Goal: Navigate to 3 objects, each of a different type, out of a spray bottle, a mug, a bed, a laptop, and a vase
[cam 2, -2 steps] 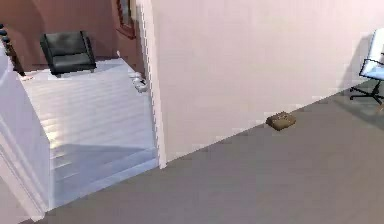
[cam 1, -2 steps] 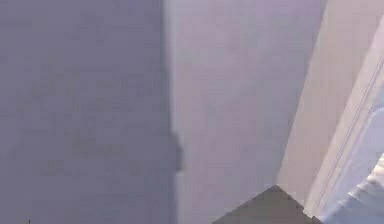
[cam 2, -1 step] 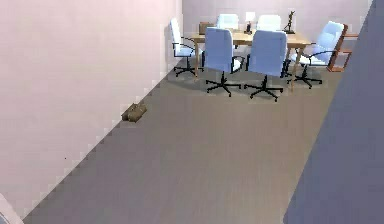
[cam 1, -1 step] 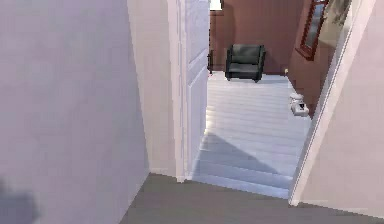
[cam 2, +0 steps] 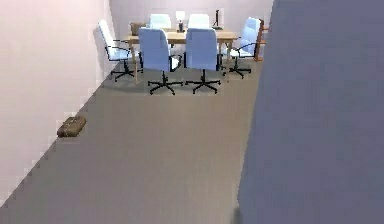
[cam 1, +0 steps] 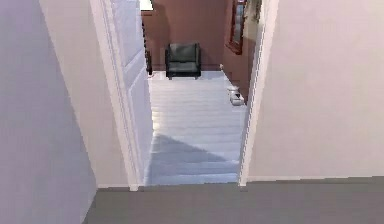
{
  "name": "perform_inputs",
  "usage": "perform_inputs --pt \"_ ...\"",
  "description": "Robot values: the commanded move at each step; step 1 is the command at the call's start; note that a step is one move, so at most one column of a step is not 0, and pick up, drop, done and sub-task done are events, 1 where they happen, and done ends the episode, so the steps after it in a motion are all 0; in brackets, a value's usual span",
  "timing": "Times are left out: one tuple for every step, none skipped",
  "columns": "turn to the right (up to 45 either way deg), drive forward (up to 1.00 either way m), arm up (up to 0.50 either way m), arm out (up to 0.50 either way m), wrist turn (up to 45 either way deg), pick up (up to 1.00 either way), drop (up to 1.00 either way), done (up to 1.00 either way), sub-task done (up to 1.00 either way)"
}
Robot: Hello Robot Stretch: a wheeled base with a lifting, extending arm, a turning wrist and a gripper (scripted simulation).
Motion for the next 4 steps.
perform_inputs --pt "3.0 0.00 0.00 0.00 0.0 0.00 0.00 0.00 0.00" --pt "0.0 0.15 0.00 0.00 0.0 0.00 0.00 0.00 0.00" --pt "45.0 0.00 0.00 0.00 0.0 0.00 0.00 0.00 0.00" --pt "42.0 0.00 0.00 0.00 0.0 0.00 0.00 0.00 0.00"
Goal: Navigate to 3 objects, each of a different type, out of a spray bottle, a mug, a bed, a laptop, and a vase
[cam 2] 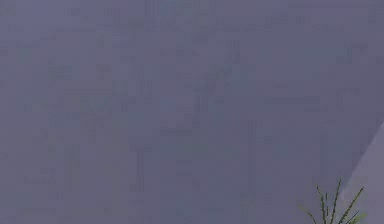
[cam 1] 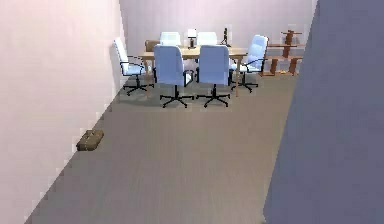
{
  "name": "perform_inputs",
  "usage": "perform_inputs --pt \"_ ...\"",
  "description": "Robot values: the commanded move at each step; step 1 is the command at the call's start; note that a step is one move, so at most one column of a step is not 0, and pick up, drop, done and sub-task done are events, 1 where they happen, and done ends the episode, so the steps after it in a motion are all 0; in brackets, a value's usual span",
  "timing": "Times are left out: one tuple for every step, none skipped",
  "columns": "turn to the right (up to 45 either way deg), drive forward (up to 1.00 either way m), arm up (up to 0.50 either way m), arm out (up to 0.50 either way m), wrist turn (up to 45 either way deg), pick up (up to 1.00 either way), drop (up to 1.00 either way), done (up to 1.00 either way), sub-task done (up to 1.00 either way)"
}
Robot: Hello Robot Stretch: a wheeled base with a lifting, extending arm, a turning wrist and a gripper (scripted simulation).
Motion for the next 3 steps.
perform_inputs --pt "0.0 1.00 0.00 0.00 0.0 0.00 0.00 0.00 0.00" --pt "6.0 0.00 0.00 0.00 0.0 0.00 0.00 0.00 0.00" --pt "0.0 0.20 0.00 0.00 0.0 0.00 0.00 0.00 0.00"
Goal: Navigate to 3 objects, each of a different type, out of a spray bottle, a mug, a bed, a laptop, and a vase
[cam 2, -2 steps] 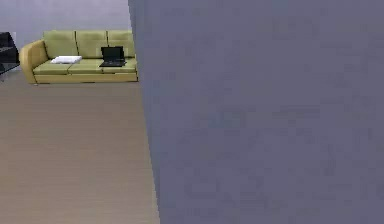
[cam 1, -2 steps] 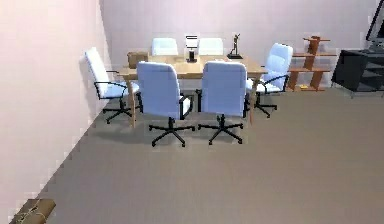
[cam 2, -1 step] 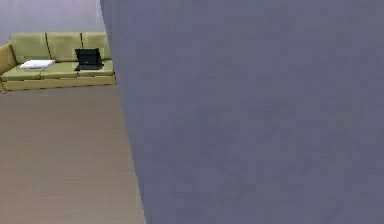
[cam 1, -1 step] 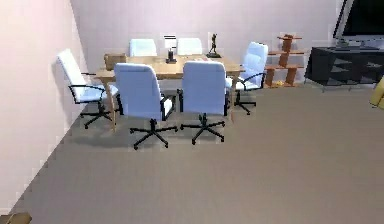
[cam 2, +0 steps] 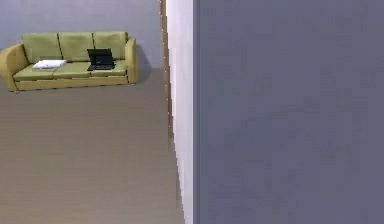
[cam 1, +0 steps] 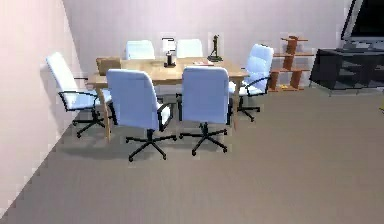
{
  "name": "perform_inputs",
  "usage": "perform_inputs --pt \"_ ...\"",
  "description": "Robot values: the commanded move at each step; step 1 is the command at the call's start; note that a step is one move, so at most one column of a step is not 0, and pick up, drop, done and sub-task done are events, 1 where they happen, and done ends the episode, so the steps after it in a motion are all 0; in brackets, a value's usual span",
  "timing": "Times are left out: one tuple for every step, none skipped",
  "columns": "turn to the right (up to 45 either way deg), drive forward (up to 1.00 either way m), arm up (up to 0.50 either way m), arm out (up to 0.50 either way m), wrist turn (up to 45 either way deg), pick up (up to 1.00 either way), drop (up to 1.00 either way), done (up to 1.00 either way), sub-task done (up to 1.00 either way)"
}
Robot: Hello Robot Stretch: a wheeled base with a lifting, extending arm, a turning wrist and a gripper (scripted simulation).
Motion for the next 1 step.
perform_inputs --pt "33.0 0.00 0.00 0.00 0.0 0.00 0.00 0.00 0.00"
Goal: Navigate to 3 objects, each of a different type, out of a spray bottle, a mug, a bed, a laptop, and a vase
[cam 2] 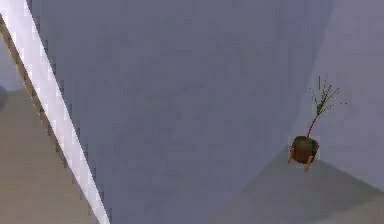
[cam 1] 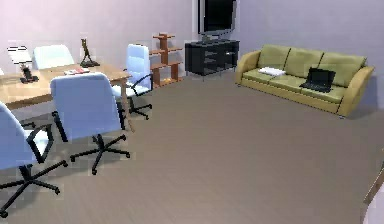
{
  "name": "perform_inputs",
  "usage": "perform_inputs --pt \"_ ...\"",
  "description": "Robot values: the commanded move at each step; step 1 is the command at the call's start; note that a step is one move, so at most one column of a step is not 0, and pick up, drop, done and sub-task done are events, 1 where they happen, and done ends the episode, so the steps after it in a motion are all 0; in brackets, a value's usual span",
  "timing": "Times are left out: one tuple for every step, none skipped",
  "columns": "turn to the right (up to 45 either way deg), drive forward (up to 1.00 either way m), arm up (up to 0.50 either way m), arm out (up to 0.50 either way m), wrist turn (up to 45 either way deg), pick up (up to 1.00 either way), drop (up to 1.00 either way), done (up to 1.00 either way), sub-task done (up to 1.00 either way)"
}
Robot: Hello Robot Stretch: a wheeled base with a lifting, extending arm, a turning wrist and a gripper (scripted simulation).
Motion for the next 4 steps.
perform_inputs --pt "0.0 0.50 0.00 0.00 0.0 0.00 0.00 0.00 0.00" --pt "42.0 0.00 0.00 0.00 0.0 0.00 0.00 0.00 0.00" --pt "0.0 1.00 0.00 0.00 0.0 0.00 0.00 0.00 0.00" --pt "0.0 1.00 0.00 0.00 0.0 0.00 0.00 0.00 0.00"
